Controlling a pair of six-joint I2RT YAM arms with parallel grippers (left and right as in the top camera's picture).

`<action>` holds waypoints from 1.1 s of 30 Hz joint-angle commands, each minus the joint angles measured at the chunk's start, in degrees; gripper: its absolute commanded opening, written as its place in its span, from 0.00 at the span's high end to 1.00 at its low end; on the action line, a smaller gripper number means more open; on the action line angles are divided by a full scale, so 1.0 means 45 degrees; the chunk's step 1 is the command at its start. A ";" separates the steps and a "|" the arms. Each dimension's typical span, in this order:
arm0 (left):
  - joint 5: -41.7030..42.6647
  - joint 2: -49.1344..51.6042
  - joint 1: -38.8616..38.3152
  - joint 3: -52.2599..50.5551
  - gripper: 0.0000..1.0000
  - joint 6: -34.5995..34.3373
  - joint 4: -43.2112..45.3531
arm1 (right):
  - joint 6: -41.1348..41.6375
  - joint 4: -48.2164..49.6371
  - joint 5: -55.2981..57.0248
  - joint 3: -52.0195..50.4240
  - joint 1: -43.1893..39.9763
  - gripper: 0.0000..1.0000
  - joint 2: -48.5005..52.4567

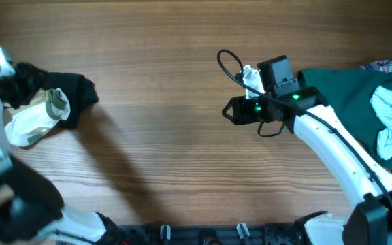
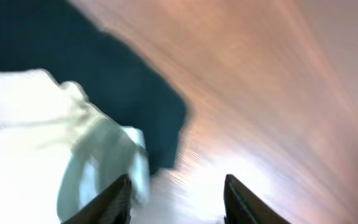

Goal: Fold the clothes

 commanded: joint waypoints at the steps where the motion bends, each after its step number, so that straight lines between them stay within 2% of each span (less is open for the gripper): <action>1: 0.0423 -0.3322 -0.0860 0.0549 0.50 0.0486 -0.1156 | -0.0481 0.0340 0.0325 0.0563 0.0039 0.53 -0.1413; 6: 0.0000 -0.6387 -0.3502 0.0549 0.49 0.1807 -0.2764 | -0.0461 0.0845 0.1433 0.1384 0.0039 0.48 -0.3672; 7: -0.1073 -0.7087 -0.4498 0.0549 0.49 0.1797 -0.3293 | -0.0345 0.1132 0.1753 0.1481 0.0039 0.44 -0.4459; 9: -0.2885 -0.7936 -0.5994 0.0544 0.45 0.1758 -0.4027 | -0.0029 0.1457 0.2297 0.1481 0.0039 0.30 -0.5445; 10: -0.3842 -0.8359 -0.6975 0.0534 0.34 0.1739 -0.4376 | -0.0039 0.1501 0.2613 0.1481 0.0039 0.20 -0.5984; 11: -0.4473 -0.8602 -0.7698 0.0525 0.00 0.1719 -0.4605 | -0.0049 0.1481 0.2773 0.1481 0.0039 0.12 -0.6373; 12: -0.5066 -0.8762 -0.8296 0.0525 0.01 0.1428 -0.4760 | -0.0083 0.1467 0.2773 0.1481 0.0039 0.01 -0.6688; 15: -0.5649 -0.8816 -0.9287 0.0525 0.00 0.0981 -0.5066 | -0.0087 0.1423 0.2773 0.1481 0.0039 0.01 -0.7033; 24: -0.5639 -0.8398 -0.9364 0.0525 0.00 0.0986 -0.5071 | -0.0019 0.1219 0.2671 0.1472 0.0044 0.01 -0.6237; 26: -0.5639 -0.8388 -0.9364 0.0525 0.00 0.0981 -0.5071 | 0.0622 0.1195 0.2040 0.1472 0.0044 0.00 -0.6018; 28: -0.5639 -0.8388 -0.9364 0.0525 0.00 0.0986 -0.5071 | 0.2176 0.1005 0.1180 0.1477 0.0044 0.01 -0.5974; 30: -0.5639 -0.8388 -0.9364 0.0525 0.00 0.0986 -0.5071 | 0.1967 0.0699 0.1477 0.1481 0.0010 0.01 -0.6086; 33: -0.5639 -0.8388 -0.9364 0.0525 0.00 0.0981 -0.5071 | 0.1792 0.1472 0.2997 0.1481 -0.0321 0.00 -0.6645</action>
